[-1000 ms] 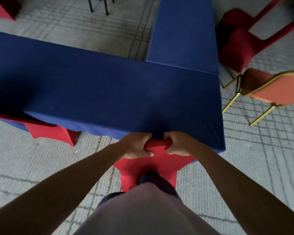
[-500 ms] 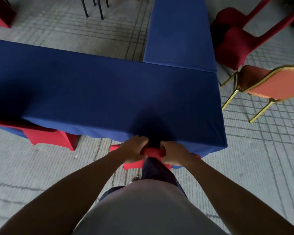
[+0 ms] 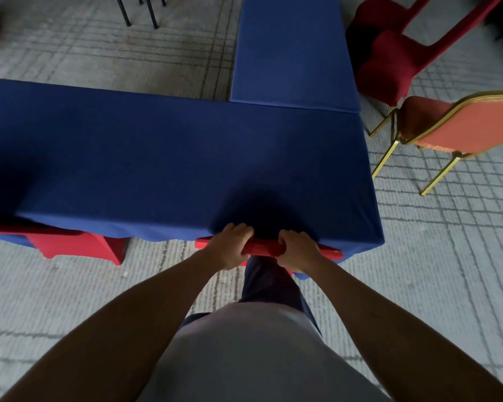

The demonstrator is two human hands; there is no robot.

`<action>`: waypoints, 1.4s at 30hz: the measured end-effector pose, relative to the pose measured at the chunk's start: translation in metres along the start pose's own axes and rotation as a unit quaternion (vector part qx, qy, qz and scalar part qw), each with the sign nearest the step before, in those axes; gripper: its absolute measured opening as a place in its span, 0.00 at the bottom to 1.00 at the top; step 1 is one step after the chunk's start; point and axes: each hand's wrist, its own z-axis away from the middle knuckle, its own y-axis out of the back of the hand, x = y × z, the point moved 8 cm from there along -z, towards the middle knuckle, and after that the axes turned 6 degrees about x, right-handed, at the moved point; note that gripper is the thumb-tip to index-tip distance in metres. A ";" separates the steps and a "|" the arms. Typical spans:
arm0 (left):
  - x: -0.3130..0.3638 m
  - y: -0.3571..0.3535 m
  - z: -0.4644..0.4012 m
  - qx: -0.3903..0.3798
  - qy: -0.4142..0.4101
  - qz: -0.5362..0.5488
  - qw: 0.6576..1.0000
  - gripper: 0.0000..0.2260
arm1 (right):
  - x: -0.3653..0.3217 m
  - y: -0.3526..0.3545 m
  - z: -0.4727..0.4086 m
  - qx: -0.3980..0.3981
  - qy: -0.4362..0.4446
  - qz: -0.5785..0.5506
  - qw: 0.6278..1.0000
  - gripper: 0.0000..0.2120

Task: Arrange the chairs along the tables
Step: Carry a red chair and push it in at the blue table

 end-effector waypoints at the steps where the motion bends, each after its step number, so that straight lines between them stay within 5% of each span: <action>1: 0.001 -0.002 -0.006 -0.007 0.008 -0.006 1.000 0.18 | 0.006 0.000 -0.005 0.006 -0.011 -0.003 1.000 0.14; 10: -0.015 -0.026 -0.008 -0.036 0.135 0.021 0.990 0.33 | 0.036 -0.011 -0.006 0.049 -0.052 -0.089 0.993 0.30; 15: -0.014 -0.037 -0.002 -0.085 0.226 0.055 0.969 0.39 | 0.048 -0.023 0.000 0.040 -0.090 -0.034 0.995 0.40; 36: -0.014 -0.036 -0.009 -0.110 0.244 0.069 0.961 0.43 | 0.057 -0.022 0.000 -0.007 -0.124 -0.066 0.990 0.42; 42: 0.045 -0.037 -0.060 -0.051 0.208 0.032 0.976 0.38 | 0.152 -0.011 0.017 0.012 -0.205 -0.121 0.971 0.49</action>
